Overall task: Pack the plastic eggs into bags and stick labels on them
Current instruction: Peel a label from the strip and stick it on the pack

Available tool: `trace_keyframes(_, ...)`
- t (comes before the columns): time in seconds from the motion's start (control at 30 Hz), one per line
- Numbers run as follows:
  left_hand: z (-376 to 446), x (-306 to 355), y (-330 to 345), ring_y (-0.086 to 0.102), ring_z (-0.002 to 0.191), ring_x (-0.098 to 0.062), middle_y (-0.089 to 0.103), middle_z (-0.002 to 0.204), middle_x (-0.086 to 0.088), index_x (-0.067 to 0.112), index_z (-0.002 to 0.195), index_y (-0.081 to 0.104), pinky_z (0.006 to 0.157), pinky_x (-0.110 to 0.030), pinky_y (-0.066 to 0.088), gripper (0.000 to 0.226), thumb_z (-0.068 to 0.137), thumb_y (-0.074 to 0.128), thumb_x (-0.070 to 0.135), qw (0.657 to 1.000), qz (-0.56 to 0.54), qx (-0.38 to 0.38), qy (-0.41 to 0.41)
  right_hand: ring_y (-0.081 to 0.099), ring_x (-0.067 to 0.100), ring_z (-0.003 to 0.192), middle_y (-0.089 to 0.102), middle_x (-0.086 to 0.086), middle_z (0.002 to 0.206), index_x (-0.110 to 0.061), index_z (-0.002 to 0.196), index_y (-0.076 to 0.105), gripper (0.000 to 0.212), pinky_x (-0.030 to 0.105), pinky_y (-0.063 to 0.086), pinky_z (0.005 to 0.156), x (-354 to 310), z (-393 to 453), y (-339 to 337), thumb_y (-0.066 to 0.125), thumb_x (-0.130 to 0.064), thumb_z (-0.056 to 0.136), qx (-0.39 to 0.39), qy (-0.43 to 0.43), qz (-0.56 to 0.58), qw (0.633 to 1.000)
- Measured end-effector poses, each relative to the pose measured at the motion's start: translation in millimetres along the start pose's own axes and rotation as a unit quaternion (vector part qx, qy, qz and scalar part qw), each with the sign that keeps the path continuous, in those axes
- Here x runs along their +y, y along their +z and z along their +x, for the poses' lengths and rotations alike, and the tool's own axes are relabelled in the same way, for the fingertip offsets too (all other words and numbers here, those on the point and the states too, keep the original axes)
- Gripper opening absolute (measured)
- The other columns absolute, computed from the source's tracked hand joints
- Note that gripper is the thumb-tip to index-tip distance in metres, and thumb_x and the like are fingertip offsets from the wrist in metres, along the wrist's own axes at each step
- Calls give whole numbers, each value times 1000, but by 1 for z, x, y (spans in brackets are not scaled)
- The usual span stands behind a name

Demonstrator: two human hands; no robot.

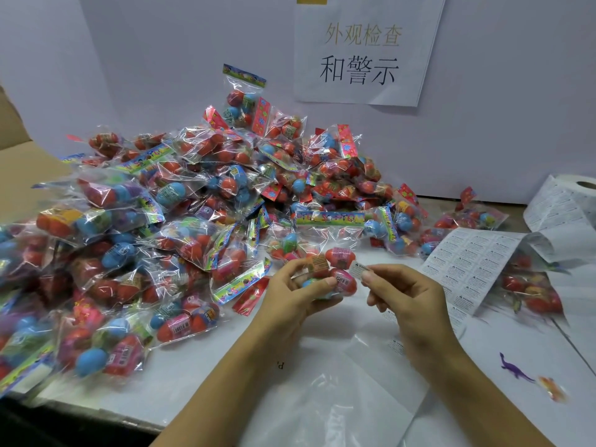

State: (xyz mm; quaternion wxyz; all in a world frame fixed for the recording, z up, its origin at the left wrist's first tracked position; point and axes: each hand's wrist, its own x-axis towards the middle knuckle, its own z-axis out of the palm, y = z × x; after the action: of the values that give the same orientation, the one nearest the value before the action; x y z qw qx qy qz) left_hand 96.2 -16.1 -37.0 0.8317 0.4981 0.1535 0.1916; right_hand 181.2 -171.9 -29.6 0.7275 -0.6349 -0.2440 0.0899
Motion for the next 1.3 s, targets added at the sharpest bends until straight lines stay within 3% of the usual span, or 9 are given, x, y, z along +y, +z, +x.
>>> trace_keyframes(0.2,1,0,-2,74,99,-40,73,111,-26,-5,124,61,80,-39,63,36,89,70,-4,1000,9,-8,-14,59,9,55,74,3,74,-16,95,78,13,20,53,59,-8,-5,2,77,-10,83,-26,-19,-55,998)
trace_keyframes(0.33,2,0,-2,74,97,-40,73,110,-27,-7,119,62,77,-40,63,27,93,64,-4,1000,4,-3,-20,61,11,58,75,7,81,-36,127,61,54,24,55,62,-9,-5,0,80,-17,80,-51,-9,-64,997)
trace_keyframes(0.43,2,1,-2,74,96,-41,72,111,-29,-7,115,62,75,-40,63,21,94,61,-5,1000,6,-2,-30,63,12,60,75,6,84,-47,131,48,71,23,55,61,-8,-5,-1,82,-34,70,-60,-14,-67,996)
trace_keyframes(0.57,2,2,-2,73,100,-42,70,114,-29,-8,112,62,77,-40,63,19,94,61,-4,999,20,-1,-33,59,8,58,75,4,83,-51,129,46,74,21,52,58,-4,-5,-2,81,-48,64,-62,-31,-82,994)
trace_keyframes(0.77,0,0,-2,72,102,-43,70,113,-30,-6,118,62,82,-41,62,25,93,63,-6,999,34,-17,-22,56,8,57,75,0,85,-54,133,41,73,23,52,60,1,-4,-4,79,-46,71,-66,-73,-130,987)
trace_keyframes(1.0,-1,-1,-2,75,92,-34,72,107,-27,-4,120,62,77,-37,62,31,90,66,-10,999,46,-24,-8,52,6,55,73,-2,83,-61,131,40,71,21,49,57,2,-3,-7,78,-47,73,-69,-101,-167,978)
trace_keyframes(1.3,-2,-1,-2,75,95,-35,74,104,-23,-2,120,62,79,-36,62,35,86,74,-3,998,41,-45,0,50,5,54,73,-3,81,-54,131,42,71,19,47,56,7,-1,-9,82,-22,83,-70,-115,-199,971)
